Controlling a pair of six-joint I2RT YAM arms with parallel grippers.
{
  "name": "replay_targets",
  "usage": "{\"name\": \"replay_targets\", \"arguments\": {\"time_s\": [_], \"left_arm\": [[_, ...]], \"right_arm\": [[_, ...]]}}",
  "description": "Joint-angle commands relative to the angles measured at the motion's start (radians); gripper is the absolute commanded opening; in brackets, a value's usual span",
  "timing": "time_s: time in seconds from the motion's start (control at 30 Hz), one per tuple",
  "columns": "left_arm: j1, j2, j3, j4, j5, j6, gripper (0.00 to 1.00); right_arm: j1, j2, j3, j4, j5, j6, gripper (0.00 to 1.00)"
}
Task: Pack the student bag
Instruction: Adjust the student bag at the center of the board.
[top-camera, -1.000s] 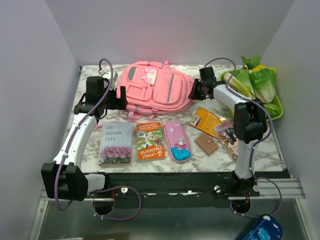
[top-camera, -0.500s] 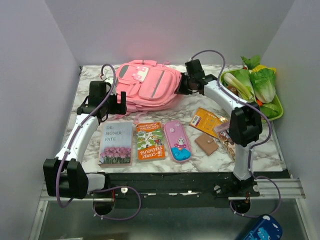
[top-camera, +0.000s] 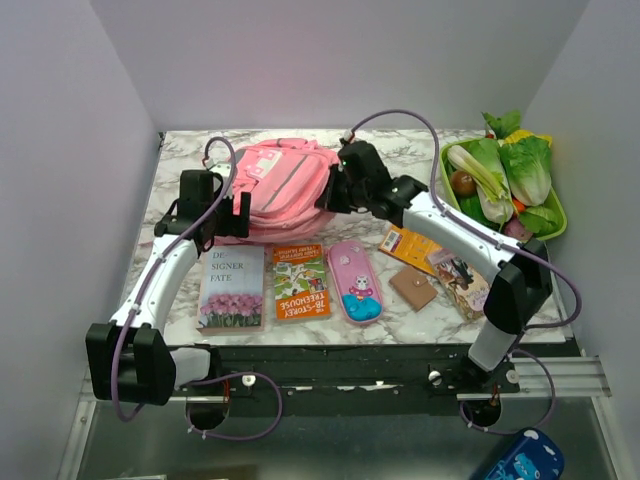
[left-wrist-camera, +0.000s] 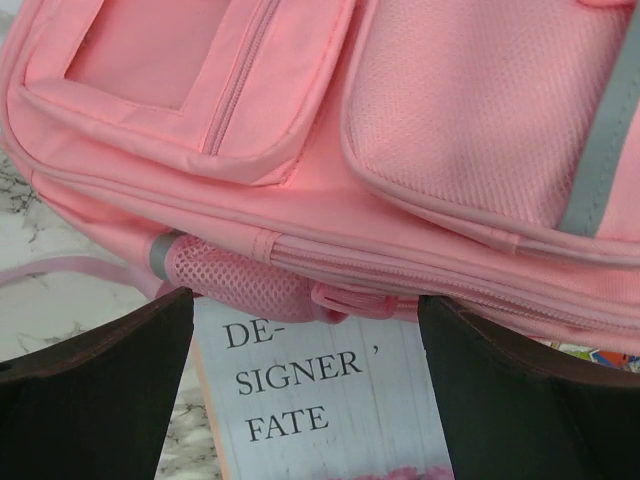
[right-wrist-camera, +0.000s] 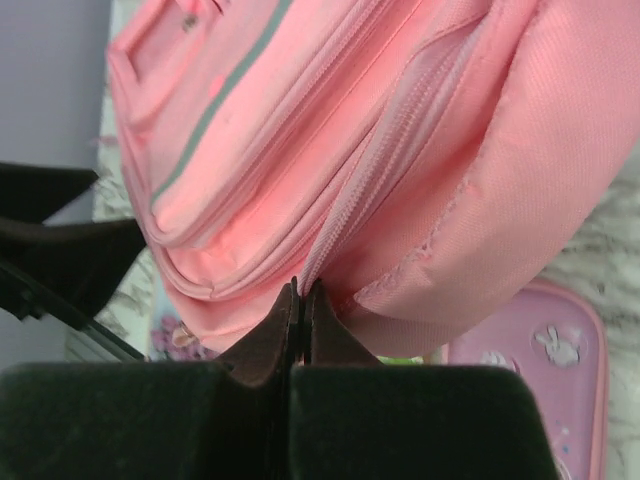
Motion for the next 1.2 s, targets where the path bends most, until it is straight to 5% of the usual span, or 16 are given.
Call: {"name": "replay_targets", "arguments": {"time_s": [0.0,0.23,0.57,0.6,0.73,0.83,1.17], "left_arm": [[0.008,-0.007,-0.045,0.036,-0.133,0.077,0.99],[0.006,0.077,-0.085,0.069,-0.23,0.117,0.99],[-0.012,0.132,-0.044,0.115,-0.253,0.11,0.99],[-0.015,0.135,-0.036,0.118,-0.254,0.112,0.99],[-0.02,0.173,0.017,0.123,-0.268,0.118,0.99],[-0.018,0.198,0.085,0.088,-0.279,0.112,0.99],[-0.017,0.065,0.123,0.01,-0.173,0.193,0.99]], "right_arm": [[0.06,-0.118,-0.174,0.049,0.058,0.038,0.01],[0.174,-0.2,-0.331,0.063,0.101,0.078,0.01],[0.411,-0.143,-0.26,0.058,0.126,0.038,0.04],[0.425,-0.126,-0.228,0.049,0.138,0.023,0.08],[0.478,-0.103,-0.176,0.041,0.123,-0.07,0.52],[0.483,-0.091,-0.159,0.03,0.075,-0.113,0.66],[0.399,-0.229,-0.243,0.021,0.199,-0.275,0.65]]}}
